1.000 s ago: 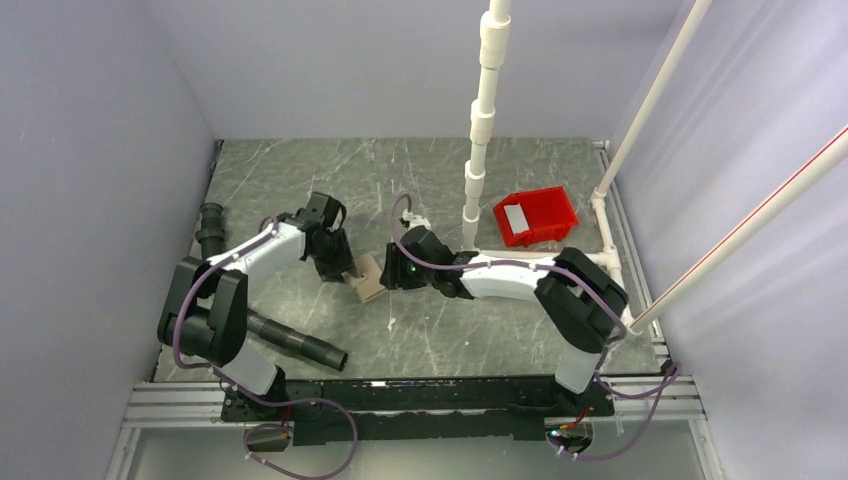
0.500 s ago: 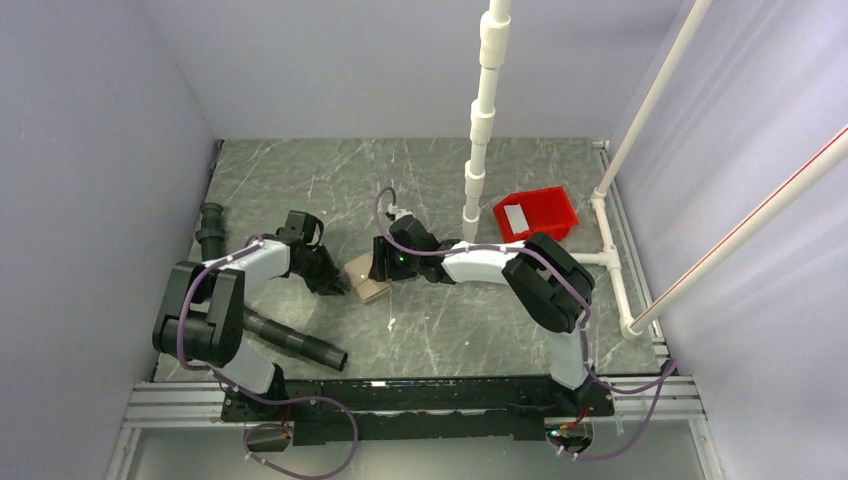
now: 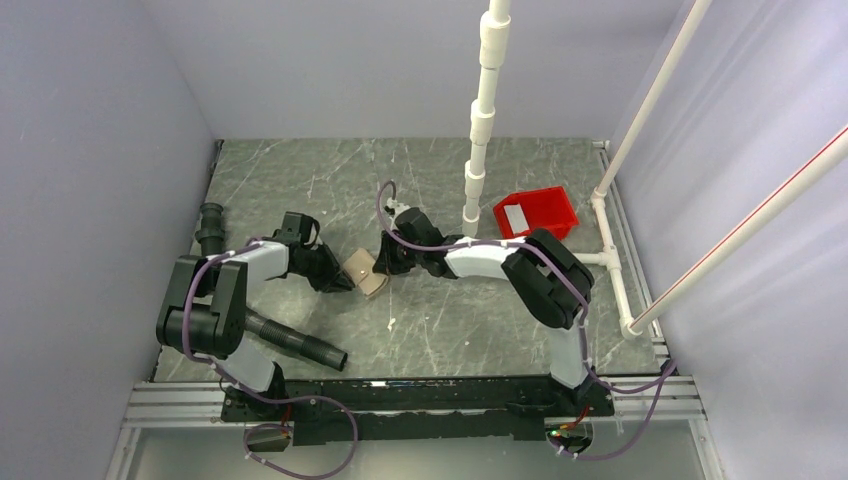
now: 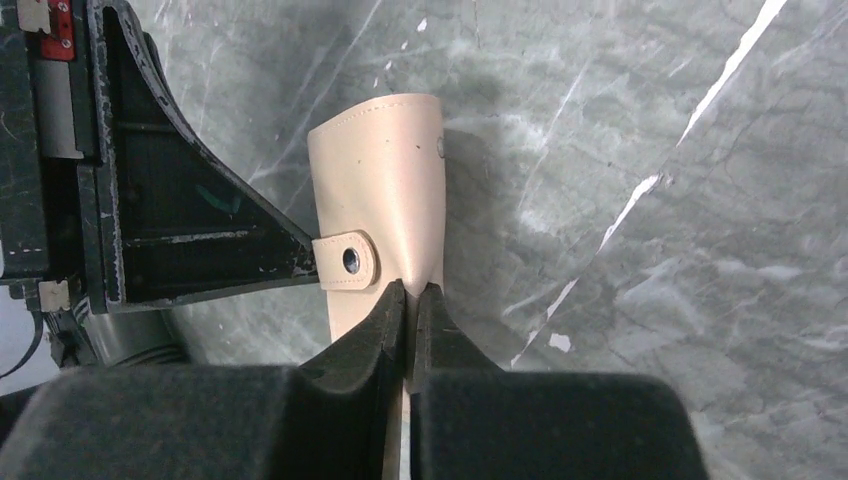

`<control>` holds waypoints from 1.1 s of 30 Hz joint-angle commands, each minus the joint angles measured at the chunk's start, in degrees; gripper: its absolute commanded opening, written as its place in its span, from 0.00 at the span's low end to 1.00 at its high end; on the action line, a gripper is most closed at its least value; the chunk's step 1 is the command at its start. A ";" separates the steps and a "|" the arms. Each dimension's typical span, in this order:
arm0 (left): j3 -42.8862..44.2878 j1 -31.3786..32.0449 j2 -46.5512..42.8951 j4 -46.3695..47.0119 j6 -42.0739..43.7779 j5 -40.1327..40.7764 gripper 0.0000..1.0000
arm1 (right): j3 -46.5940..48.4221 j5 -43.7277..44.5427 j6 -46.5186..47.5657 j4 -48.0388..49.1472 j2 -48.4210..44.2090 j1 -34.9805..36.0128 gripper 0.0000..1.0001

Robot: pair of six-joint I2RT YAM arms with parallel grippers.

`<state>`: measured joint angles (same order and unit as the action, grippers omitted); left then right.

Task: Put the credit cards into the card holder
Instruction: Open the card holder at the center of the board.

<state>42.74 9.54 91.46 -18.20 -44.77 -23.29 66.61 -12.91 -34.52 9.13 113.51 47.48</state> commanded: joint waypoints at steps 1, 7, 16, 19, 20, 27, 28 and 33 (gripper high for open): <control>0.55 -2.12 -0.14 0.69 1.53 1.85 0.28 | 4.85 -2.38 2.23 1.64 1.07 1.30 0.00; 3.22 -7.51 -6.93 -6.19 3.78 -1.45 0.56 | 7.45 9.73 6.49 -4.40 -0.28 2.00 0.00; 11.84 -4.33 1.08 -0.41 -3.77 -5.84 0.54 | 12.21 15.57 7.41 -6.44 0.72 2.61 0.00; 15.64 -2.96 4.70 -1.57 -3.26 -3.55 0.51 | 14.02 16.01 7.60 -7.20 0.57 2.61 0.00; 16.42 -2.69 5.79 -1.40 -3.37 -3.53 0.49 | 14.85 16.25 7.62 -7.72 0.71 2.55 0.00; 21.00 -1.54 11.06 -1.25 -2.31 -1.66 0.45 | 18.81 15.79 7.32 -9.96 2.24 1.71 0.00; 21.52 -1.54 11.71 -1.36 -1.95 -1.63 0.46 | 18.89 14.95 7.21 -9.69 2.15 1.35 0.00; 25.45 -1.44 15.85 -2.22 2.32 -3.91 0.46 | 20.57 10.97 8.55 -9.41 2.97 -0.03 0.00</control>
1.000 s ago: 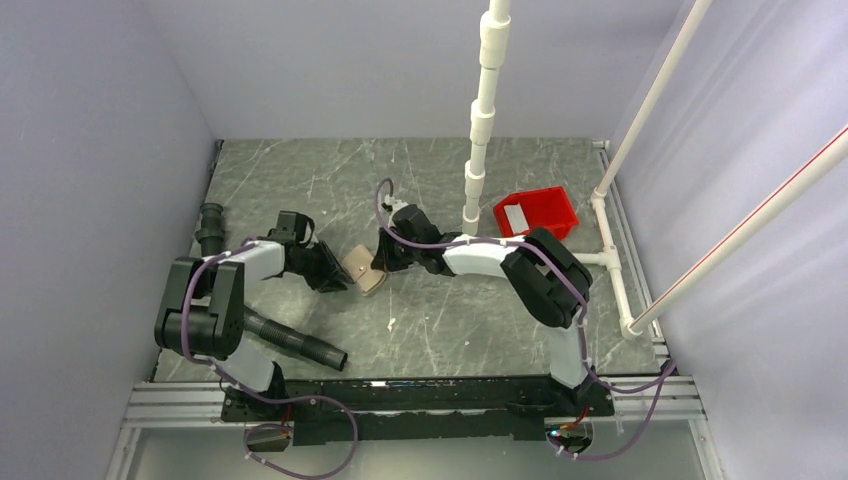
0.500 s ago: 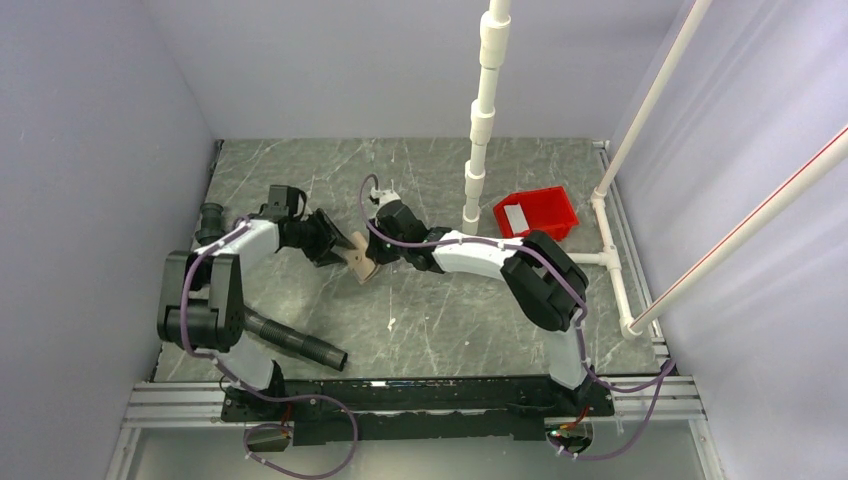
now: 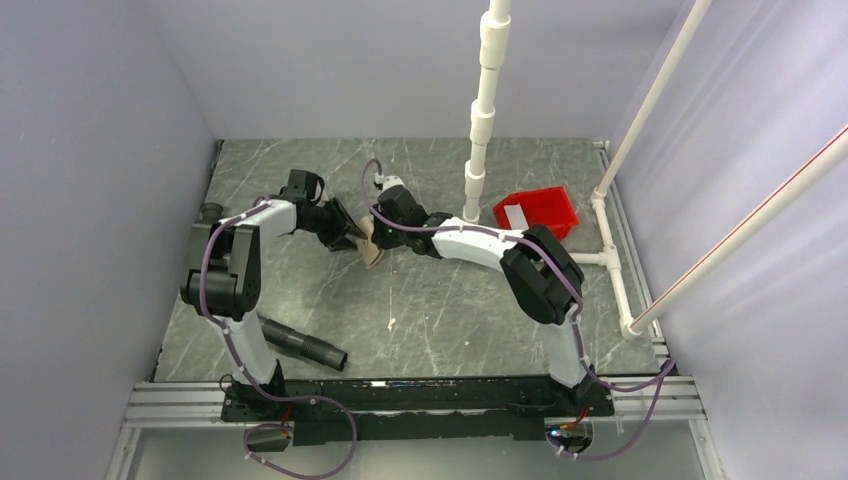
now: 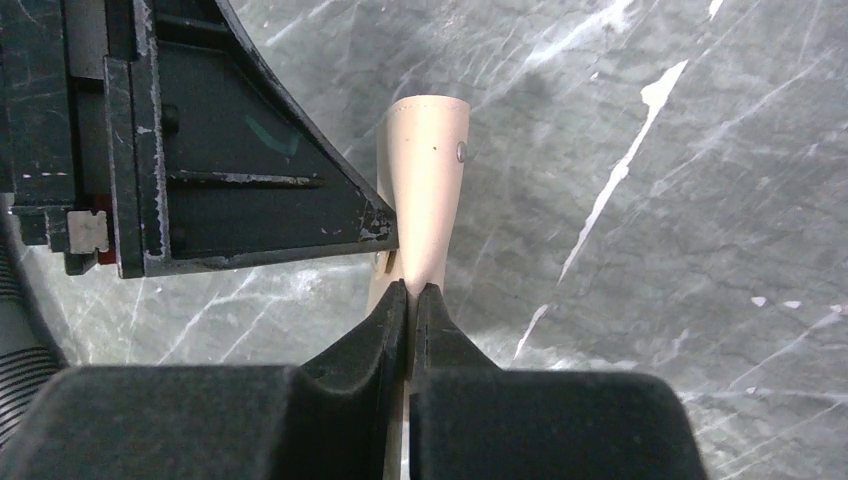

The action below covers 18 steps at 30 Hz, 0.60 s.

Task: Put the credit cards into the card holder
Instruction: Open the card holder at the center of the board.

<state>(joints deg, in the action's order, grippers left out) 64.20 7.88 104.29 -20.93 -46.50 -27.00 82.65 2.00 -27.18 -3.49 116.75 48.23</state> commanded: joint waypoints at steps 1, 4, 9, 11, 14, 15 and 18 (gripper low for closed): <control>4.67 0.21 3.44 0.37 4.75 -0.37 0.45 | 4.98 -4.83 1.81 3.08 0.05 -1.15 0.00; 4.59 0.21 2.67 2.57 5.98 -2.29 0.43 | 7.51 -7.66 3.26 1.81 1.14 -2.13 0.00; 7.59 -0.51 4.71 0.53 8.47 -7.70 0.21 | 11.52 -6.49 3.20 -0.84 2.91 -2.48 0.00; 7.79 -1.44 4.53 -0.34 9.42 -7.82 0.09 | 13.24 -4.73 2.21 -1.95 3.94 -2.52 0.00; 7.12 -3.92 3.88 -0.07 9.14 -10.23 0.01 | 15.78 -2.28 0.77 -4.15 5.24 -3.04 0.00; 6.74 -4.62 3.77 0.98 8.89 -11.47 0.00 | 16.23 -1.27 0.33 -4.32 5.59 -3.34 0.00; 7.00 -5.42 3.91 1.96 9.13 -12.98 0.00 | 17.48 -1.74 -0.74 -3.58 6.85 -3.67 0.00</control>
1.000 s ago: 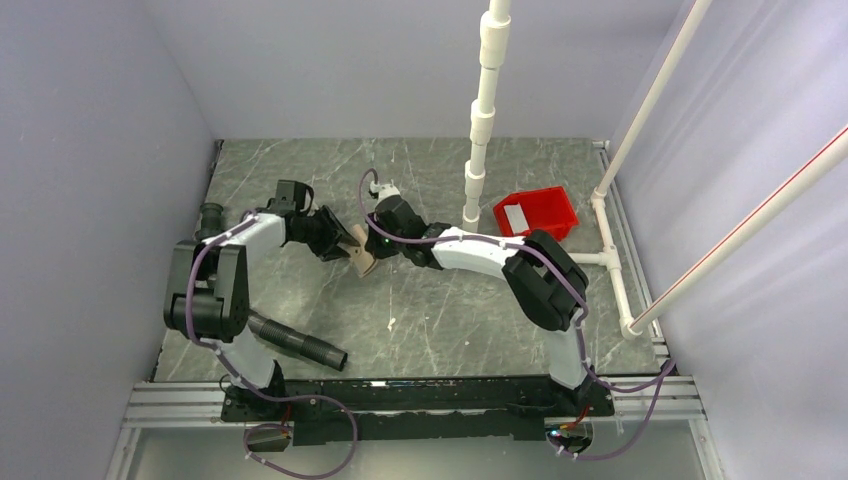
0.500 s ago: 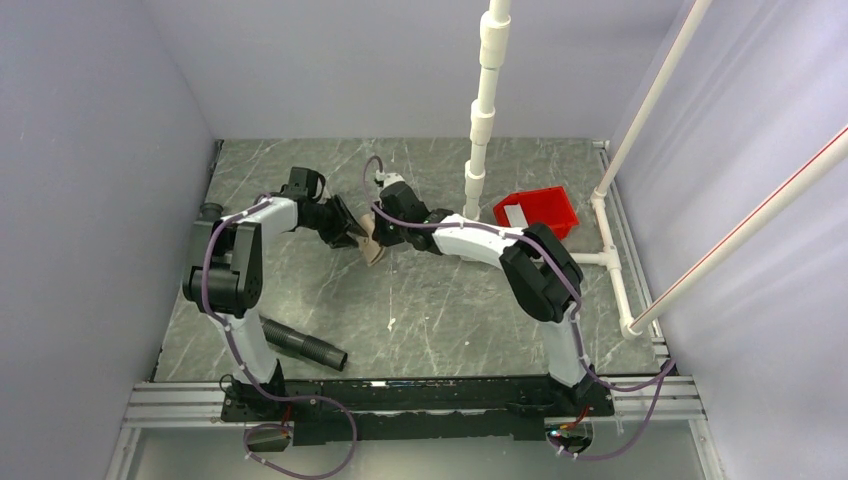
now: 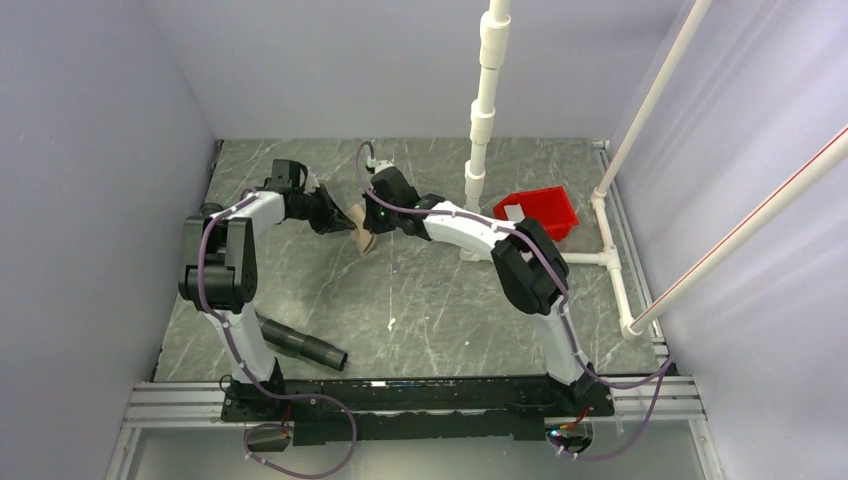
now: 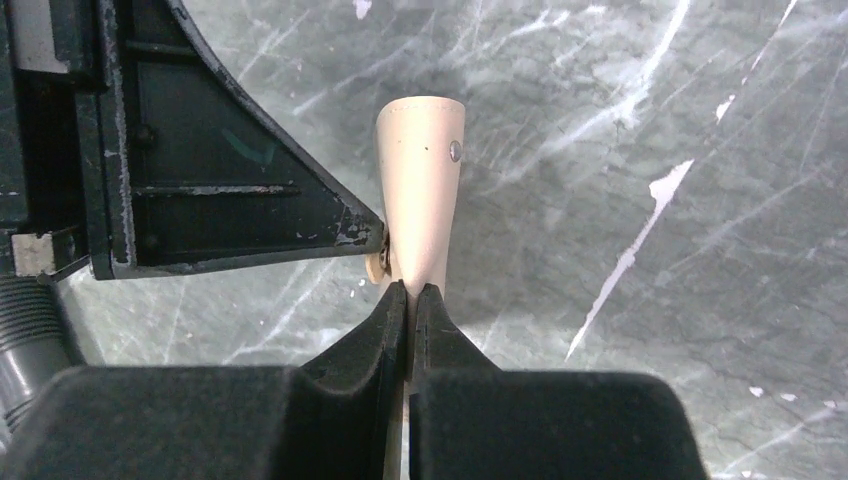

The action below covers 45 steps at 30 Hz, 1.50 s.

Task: Put the credit cards into the card holder
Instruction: Open the card holder at the center of the board.

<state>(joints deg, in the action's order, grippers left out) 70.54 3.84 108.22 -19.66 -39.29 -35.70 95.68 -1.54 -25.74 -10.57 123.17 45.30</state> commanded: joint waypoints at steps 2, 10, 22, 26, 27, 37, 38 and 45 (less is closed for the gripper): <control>1.86 -2.04 0.28 -1.23 3.21 -4.22 0.00 | 4.68 1.80 -2.85 4.92 1.09 -0.67 0.00; -0.97 -6.71 -1.07 0.85 5.08 -3.04 0.00 | 11.54 -3.17 -2.68 5.62 7.60 -0.99 0.00; 6.83 -8.32 -0.99 -7.86 12.32 1.53 0.04 | 20.28 -5.46 -0.42 2.74 14.81 -3.18 0.00; 14.63 -6.64 2.57 -15.15 13.13 5.19 0.39 | 18.38 -3.45 0.69 2.10 12.77 -1.52 0.00; 15.54 -6.24 3.06 -15.56 12.96 5.65 0.46 | 17.92 -3.06 0.73 2.19 12.20 -1.26 0.00; 11.33 -4.52 1.21 -20.56 14.58 10.76 0.58 | 20.61 -6.12 1.07 2.27 13.81 1.25 0.00; 10.39 -4.54 0.07 -20.44 14.01 12.26 0.59 | 21.05 -6.59 0.75 2.54 14.29 1.40 0.00; 11.45 -4.76 1.87 -22.85 12.78 15.21 0.56 | 23.47 -7.07 1.08 4.18 15.75 3.20 0.00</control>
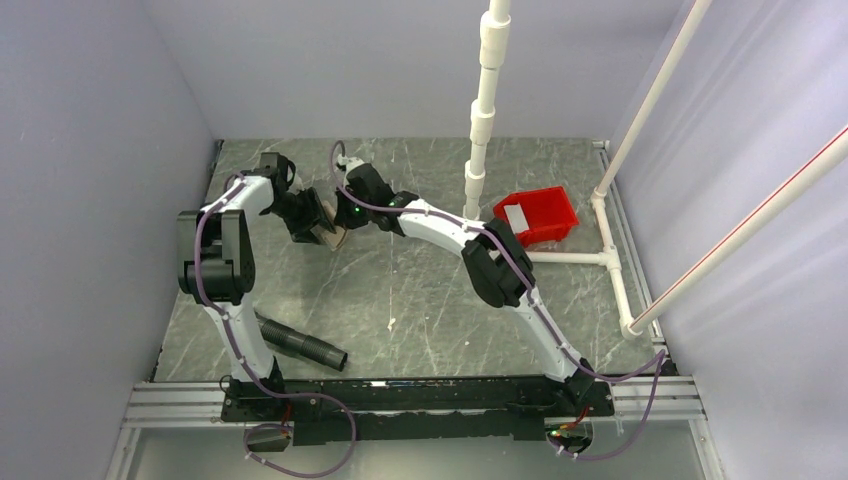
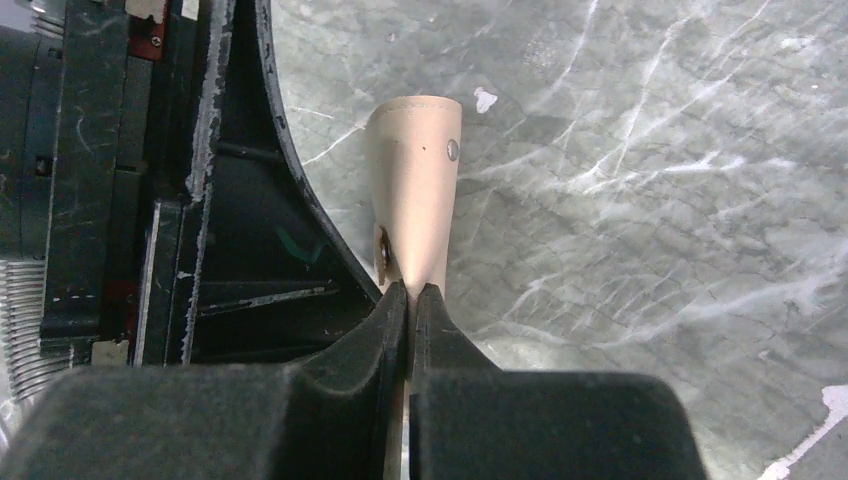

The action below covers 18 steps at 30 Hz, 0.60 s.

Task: Put the credit cards into the card holder
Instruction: Open the card holder at the center of the board.

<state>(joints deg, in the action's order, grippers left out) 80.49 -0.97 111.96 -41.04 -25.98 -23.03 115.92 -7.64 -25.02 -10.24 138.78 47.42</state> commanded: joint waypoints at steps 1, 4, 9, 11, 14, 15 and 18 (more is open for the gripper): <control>1.73 0.06 -1.35 -1.95 -0.83 4.09 0.56 | 3.63 -1.16 0.59 3.88 0.28 1.22 0.00; 1.26 0.01 -1.43 -1.48 -1.28 5.87 0.56 | 4.68 -0.36 1.99 2.76 0.95 1.62 0.00; -1.80 -0.78 -7.22 2.40 -1.57 9.01 0.57 | 2.39 -1.81 1.74 3.32 0.30 1.92 0.00; -3.44 -1.48 -9.79 4.69 -2.28 8.64 0.56 | 1.85 -1.58 1.68 3.43 0.07 2.20 0.00; -4.88 -1.72 -11.34 6.82 -2.67 8.18 0.55 | 2.80 -1.28 1.16 2.65 0.49 2.33 0.00; -4.93 -1.75 -11.14 7.11 -2.60 7.01 0.54 | 3.08 -1.43 1.13 2.49 0.66 2.37 0.00; -5.42 -1.83 -10.93 8.24 -2.61 5.50 0.56 | 3.29 -1.33 1.23 2.09 0.76 2.40 0.00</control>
<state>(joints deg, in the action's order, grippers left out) 76.05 -2.66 102.45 -36.73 -27.99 -15.79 117.34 -8.08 -23.77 -9.98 140.18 49.41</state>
